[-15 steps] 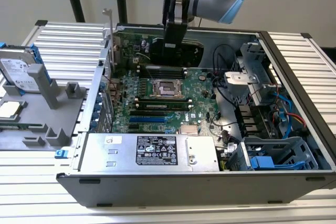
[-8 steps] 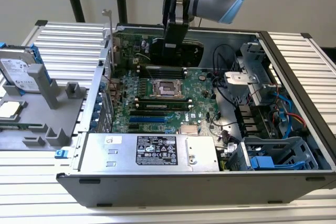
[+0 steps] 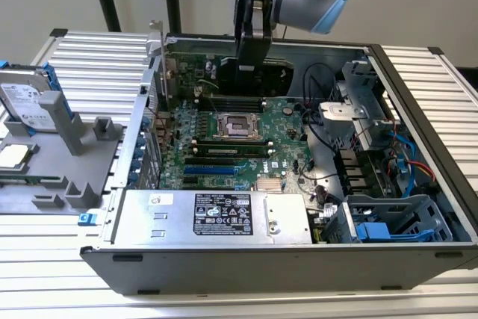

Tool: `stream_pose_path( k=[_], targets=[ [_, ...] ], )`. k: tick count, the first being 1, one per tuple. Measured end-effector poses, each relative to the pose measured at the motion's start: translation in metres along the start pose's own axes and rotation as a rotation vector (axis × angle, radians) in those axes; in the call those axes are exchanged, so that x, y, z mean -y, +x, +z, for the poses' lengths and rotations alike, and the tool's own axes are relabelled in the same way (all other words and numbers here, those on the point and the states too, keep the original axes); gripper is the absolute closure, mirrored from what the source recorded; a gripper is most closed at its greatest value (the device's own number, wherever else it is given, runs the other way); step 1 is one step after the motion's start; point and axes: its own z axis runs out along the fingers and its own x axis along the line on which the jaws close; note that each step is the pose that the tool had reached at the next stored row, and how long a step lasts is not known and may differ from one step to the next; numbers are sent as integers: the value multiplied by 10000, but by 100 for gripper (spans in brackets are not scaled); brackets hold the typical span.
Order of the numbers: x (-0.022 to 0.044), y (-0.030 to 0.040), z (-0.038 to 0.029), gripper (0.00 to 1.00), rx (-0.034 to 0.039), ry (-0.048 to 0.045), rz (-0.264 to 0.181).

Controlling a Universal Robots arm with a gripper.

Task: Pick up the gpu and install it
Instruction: 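Insert the gpu into the slot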

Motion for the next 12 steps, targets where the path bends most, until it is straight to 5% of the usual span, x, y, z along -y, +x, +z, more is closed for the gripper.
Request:
stream_pose_path(
  k=[4,12],
  targets=[
    [1,0,36,100,2,194,-9],
    [2,0,68,100,0,201,-8]
  ],
)
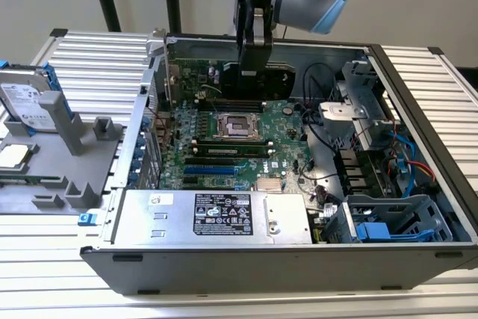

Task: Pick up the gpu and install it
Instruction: 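Insert the gpu into the slot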

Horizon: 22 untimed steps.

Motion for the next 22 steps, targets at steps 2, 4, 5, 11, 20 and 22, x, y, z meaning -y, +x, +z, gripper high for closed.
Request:
stream_pose_path(
  k=[2,4,5,11,20,22],
  targets=[
    [0,0,1,100,0,0,0],
    [0,0,5,100,2,1,0],
    [0,0,9,100,2,1,1],
    [8,0,43,100,-3,0,1],
    [26,0,104,100,-3,0,0],
    [28,0,113,100,-3,0,1]
  ],
)
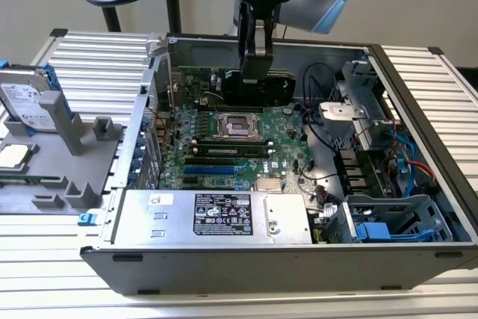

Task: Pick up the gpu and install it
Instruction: 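Insert the gpu into the slot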

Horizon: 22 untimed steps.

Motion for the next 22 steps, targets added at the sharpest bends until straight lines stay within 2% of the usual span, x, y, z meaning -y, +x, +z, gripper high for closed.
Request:
stream_pose_path(
  k=[7,22],
  targets=[
    [0,0,6,100,0,1,-1],
    [0,0,82,100,0,0,0]
  ],
)
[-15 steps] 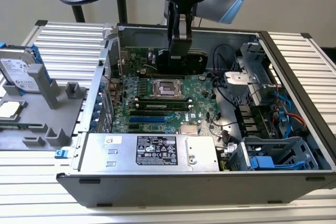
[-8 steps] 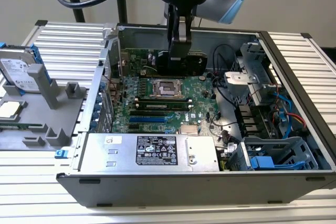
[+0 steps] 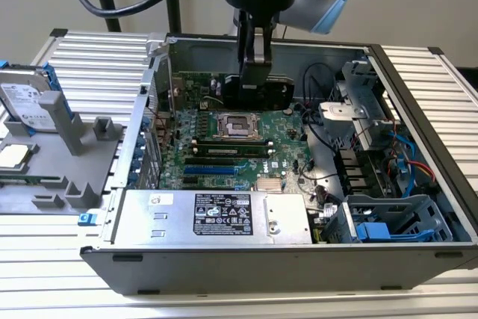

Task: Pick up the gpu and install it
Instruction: 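Insert the gpu into the slot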

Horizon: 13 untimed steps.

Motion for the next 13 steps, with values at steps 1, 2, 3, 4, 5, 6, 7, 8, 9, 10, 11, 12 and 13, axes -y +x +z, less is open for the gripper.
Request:
stream_pose_path(
  k=[1,2,3,4,5,6,7,8,9,10,11,12,13],
  targets=[
    [0,0,5,100,-1,0,0],
    [0,0,11,100,0,0,0],
    [0,0,16,100,0,0,0],
    [0,0,21,100,0,0,0],
    [0,0,23,100,-1,0,0],
    [0,0,23,100,-2,0,0],
    [0,0,23,100,-2,-1,0],
    [0,0,23,100,-2,-1,0],
    [0,0,24,100,0,0,0],
    [0,0,24,100,0,0,0],
    [0,0,26,100,0,0,0],
    [0,0,29,100,1,1,0],
    [-1,2,32,100,2,1,1]
  ],
)
